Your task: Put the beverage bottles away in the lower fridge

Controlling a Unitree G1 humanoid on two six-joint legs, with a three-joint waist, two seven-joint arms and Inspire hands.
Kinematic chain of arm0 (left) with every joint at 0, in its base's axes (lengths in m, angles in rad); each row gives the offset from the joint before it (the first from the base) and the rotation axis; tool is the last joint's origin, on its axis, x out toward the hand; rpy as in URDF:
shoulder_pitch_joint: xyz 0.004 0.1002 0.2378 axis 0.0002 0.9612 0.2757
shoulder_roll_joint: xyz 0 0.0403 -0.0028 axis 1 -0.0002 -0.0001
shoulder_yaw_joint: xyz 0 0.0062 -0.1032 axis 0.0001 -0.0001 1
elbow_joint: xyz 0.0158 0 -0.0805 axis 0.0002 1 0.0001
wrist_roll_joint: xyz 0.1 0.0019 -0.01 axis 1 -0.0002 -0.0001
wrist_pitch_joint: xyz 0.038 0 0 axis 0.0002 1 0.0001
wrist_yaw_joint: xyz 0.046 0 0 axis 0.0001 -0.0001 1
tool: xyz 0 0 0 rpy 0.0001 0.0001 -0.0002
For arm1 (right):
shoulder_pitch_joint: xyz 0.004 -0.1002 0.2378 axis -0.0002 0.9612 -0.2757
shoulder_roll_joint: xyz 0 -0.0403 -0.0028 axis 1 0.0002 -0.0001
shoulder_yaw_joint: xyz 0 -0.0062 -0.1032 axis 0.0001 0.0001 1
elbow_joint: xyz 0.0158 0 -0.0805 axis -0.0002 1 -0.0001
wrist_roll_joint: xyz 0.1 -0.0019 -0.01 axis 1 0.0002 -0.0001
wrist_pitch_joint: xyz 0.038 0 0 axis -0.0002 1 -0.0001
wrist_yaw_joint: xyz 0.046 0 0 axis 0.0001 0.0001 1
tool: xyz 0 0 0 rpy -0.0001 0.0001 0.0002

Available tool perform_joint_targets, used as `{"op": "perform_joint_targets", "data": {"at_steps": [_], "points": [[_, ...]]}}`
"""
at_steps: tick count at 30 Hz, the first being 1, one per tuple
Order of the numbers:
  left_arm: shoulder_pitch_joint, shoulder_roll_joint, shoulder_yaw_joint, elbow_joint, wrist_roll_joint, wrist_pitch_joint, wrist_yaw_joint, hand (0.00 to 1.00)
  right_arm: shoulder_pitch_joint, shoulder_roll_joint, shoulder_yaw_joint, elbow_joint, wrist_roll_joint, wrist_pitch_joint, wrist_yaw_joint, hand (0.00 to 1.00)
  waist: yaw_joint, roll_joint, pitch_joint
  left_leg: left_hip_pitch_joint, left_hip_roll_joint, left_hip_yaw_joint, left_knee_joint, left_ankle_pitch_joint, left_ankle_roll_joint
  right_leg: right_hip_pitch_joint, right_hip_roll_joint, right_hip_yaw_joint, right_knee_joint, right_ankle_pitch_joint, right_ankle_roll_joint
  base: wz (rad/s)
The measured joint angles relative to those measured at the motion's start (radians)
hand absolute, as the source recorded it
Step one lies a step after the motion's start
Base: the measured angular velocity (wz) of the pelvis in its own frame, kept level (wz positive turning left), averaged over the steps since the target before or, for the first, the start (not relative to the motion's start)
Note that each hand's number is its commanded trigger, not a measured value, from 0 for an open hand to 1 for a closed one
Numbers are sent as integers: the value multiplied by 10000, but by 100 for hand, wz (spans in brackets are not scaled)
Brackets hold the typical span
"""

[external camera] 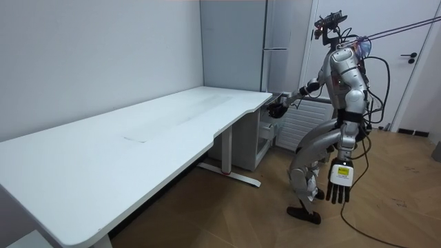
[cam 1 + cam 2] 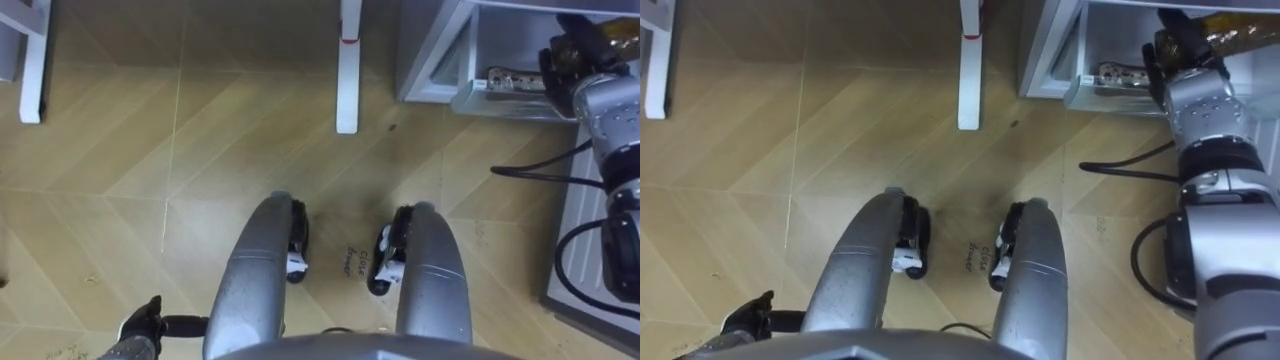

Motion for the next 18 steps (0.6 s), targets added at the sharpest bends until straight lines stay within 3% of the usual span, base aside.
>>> {"op": "perform_joint_targets", "data": {"at_steps": [10, 18], "points": [[56, 6, -7, -170, -4, 36, 3, 0, 1, -52, 164, -119, 31, -435, 511, 0, -23, -20, -5, 245, 115, 6, -112, -9, -23, 253, 129, -24, -204, 35, -16, -2], [210, 10, -6, -405, -4, 41, -1, 0, 2, -84, 187, -118, 31, -441, 743, 0, -21, -78, -14, 344, 146, 72, -240, -5, -21, 307, 165, 19, -328, 129, -11, -1]]}}
